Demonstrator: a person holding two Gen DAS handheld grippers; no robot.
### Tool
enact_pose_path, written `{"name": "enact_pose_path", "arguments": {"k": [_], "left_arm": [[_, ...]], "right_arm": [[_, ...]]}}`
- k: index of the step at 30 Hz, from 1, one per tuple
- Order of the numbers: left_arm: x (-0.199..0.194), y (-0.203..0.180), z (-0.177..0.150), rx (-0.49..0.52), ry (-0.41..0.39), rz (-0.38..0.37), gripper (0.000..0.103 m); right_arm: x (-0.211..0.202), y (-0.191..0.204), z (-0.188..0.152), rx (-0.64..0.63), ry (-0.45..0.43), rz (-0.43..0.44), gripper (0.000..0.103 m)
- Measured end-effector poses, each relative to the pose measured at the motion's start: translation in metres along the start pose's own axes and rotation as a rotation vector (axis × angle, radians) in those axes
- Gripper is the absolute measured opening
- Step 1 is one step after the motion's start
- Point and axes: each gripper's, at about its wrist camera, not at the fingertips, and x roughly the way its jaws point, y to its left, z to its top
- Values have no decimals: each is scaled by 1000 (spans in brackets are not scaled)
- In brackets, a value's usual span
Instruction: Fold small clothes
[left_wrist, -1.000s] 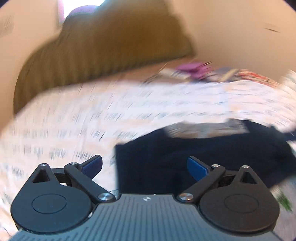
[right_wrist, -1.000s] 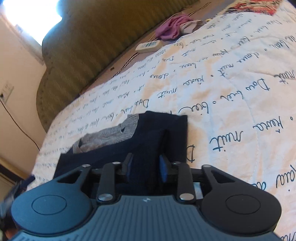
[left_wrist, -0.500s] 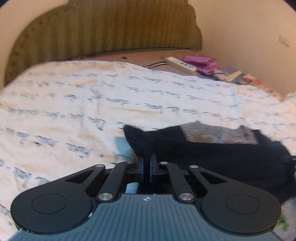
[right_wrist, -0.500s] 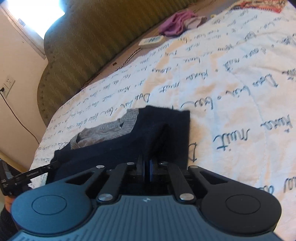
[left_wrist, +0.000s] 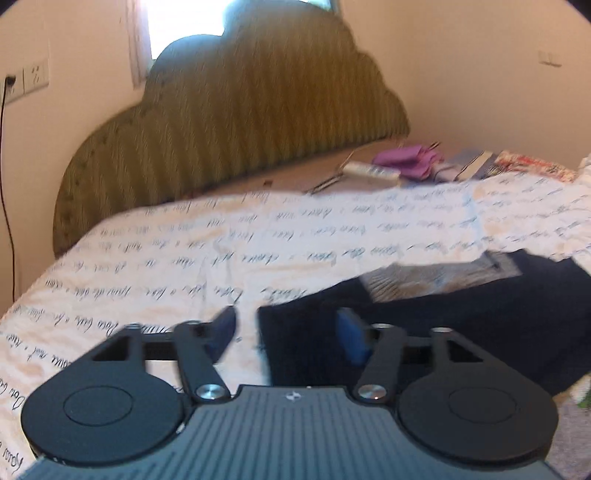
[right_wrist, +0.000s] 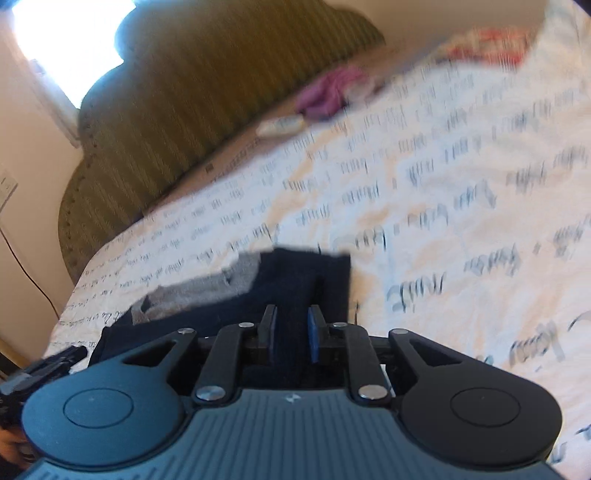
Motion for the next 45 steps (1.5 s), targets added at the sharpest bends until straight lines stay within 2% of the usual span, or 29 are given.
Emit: {"name": "enact_pose_path", "arguments": {"k": [2,4,6,7,9,12,14,16,17,18,20,21,23,24,28,30,35,37,39,42,45], "left_arm": [[-1,-24,-6,77,2,-39,77],[14,-44,-15,130,69,-61,72],[29,-50,-23,117,146,-70,69],[33,-48,-28,99,142,-69,71],[40,-43,-31,69,144,-59,80],[48,-30,-30,-3,178,-67,81],[44,-25,-26,-18,184,-68,79],[20,-17,-23,-48,174,-71,67],[3,-13,-23,-61,169,-93,65],[-19,-7,-25,-76,152,-123,67],[-68,6,-36,-114,96,-145,71],[-95,13,-45,-128,69,-148,77],[-142,30,-68,-163,28,-146,82],[-165,38,-82,-190,22,-149,83],[-224,55,-132,-294,95,-223,82],[-244,57,-148,-335,128,-264,82],[-272,49,-173,-293,187,-331,83],[-279,47,-182,-263,205,-289,80],[-286,56,-185,-271,192,-247,81],[-290,75,-190,-314,214,-145,83],[-286,84,-199,-331,297,-161,83]], "right_arm": [[2,18,-2,-89,-13,24,17],[23,31,-8,-147,68,13,18],[48,35,-20,-178,163,-9,18],[55,34,-28,-193,188,-27,17],[56,27,-38,-193,168,-5,17],[55,12,-39,-120,158,40,17],[53,13,-35,-89,169,31,17],[38,22,-32,-66,162,-9,18],[24,27,-33,-70,149,4,20],[7,33,-37,-82,133,34,20],[-33,40,-53,-97,110,86,27],[-52,40,-64,-92,109,113,36],[-89,39,-96,-75,135,166,63],[-107,38,-114,-71,156,181,66],[-160,29,-178,-6,235,213,66],[-180,26,-199,22,246,213,66],[-212,24,-227,44,255,215,65],[-223,21,-233,42,254,205,65],[-236,17,-233,50,239,193,65],[-259,5,-233,51,186,76,65],[-269,-14,-238,88,202,15,66]]}}
